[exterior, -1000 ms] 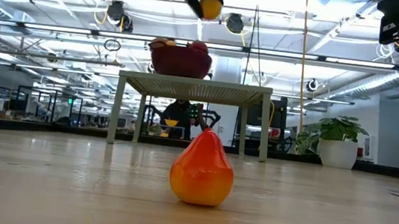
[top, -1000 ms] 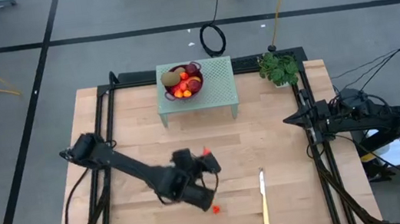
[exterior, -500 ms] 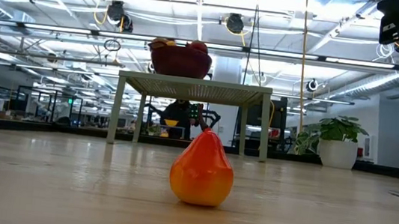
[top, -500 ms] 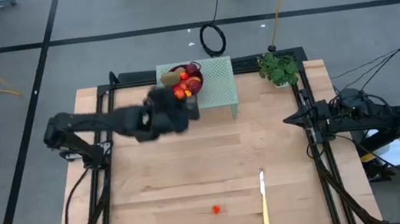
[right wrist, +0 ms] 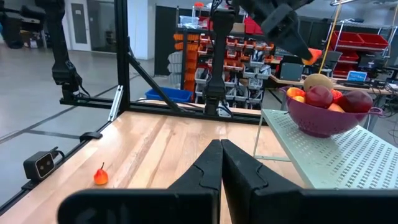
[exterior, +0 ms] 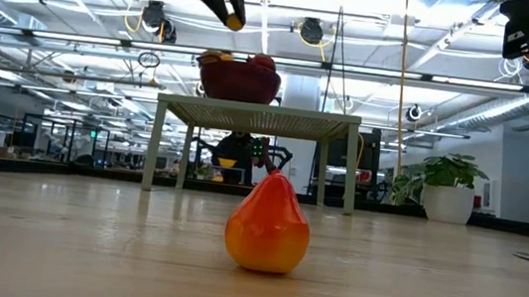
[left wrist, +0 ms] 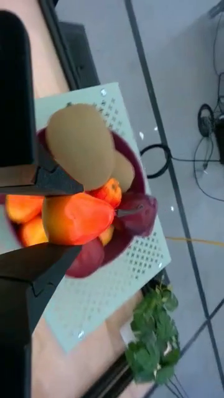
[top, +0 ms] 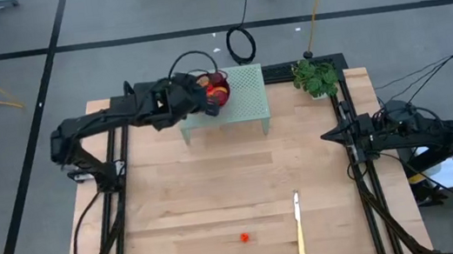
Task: Pick & Place Fruit
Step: Put the orange peach in the red strainer bowl on the shelf
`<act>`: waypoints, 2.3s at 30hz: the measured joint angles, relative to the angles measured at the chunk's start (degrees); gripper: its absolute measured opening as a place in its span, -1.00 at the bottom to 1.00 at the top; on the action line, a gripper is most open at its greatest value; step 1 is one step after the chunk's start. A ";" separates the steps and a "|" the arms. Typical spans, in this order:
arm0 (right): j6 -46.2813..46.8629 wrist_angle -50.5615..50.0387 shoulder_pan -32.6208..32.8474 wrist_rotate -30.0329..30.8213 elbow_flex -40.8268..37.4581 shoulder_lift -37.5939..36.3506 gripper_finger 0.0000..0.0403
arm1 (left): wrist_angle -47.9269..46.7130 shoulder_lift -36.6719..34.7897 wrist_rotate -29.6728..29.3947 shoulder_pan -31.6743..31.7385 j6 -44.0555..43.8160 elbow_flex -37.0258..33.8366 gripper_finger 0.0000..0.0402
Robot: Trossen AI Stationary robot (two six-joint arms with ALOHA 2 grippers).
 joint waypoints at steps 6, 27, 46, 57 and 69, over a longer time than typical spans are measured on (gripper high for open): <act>0.00 -0.02 -0.01 0.20 0.01 0.02 -1.00 | 1.30 1.74 3.21 3.84 4.90 0.05 -0.54; 0.43 -0.02 -0.01 0.24 0.01 0.00 -1.00 | 4.21 5.69 7.80 6.17 10.11 -0.02 -0.54; 0.45 -0.02 -0.01 0.24 -0.01 0.00 -1.00 | 4.21 5.69 8.41 5.92 12.15 -0.02 -0.21; 0.45 -0.02 -0.01 0.22 -0.01 0.00 -1.00 | 6.20 5.26 8.30 5.92 12.45 -0.02 -0.07; 0.48 0.02 -0.01 0.22 0.01 0.00 -1.00 | 7.00 0.21 9.28 2.51 10.58 -0.02 -0.07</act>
